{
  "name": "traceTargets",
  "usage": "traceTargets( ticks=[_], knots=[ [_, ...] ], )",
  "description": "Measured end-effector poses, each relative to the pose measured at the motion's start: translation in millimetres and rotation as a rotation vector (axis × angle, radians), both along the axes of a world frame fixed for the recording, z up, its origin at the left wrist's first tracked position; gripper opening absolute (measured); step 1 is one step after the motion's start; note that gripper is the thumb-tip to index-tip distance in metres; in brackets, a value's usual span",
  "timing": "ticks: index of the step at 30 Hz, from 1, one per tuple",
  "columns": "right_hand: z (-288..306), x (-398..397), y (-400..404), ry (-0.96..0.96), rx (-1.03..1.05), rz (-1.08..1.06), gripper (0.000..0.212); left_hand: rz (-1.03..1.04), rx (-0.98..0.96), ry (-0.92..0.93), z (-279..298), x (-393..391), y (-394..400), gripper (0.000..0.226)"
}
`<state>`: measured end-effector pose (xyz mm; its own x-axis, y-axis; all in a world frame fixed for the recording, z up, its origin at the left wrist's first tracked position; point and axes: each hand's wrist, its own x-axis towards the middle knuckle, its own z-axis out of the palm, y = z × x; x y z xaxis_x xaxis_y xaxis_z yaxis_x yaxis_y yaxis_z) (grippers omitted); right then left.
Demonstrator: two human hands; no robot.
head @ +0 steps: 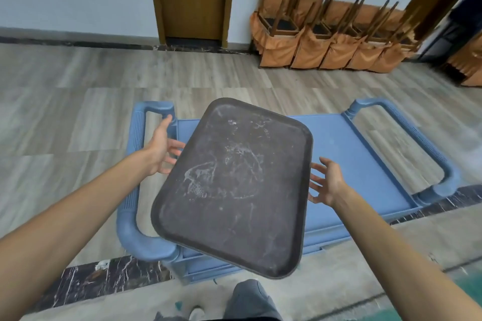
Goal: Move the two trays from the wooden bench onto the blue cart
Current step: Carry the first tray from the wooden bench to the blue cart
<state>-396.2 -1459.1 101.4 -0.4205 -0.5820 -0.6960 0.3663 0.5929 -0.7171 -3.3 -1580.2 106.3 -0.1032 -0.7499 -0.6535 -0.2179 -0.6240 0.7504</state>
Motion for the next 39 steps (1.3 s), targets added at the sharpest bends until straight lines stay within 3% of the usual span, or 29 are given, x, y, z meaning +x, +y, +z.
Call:
traceTargets(
  ticks=[11, 23, 39],
  knots=[
    [-42.9, 5.1, -113.0, -0.040, 0.100, 0.221, 0.041, 0.216, 0.117, -0.029, -35.8, 15.5, -28.3, 0.109],
    [-94.2, -12.7, -150.8, -0.148, 0.195, 0.331, 0.048, 0.368, 0.216, -0.074, -80.6, 11.3, -43.4, 0.105],
    [-108.8, -24.5, -172.1, -0.086, 0.251, 0.423, 0.037, 0.218, 0.155, -0.181, -80.4, 9.9, -39.0, 0.079]
  ],
)
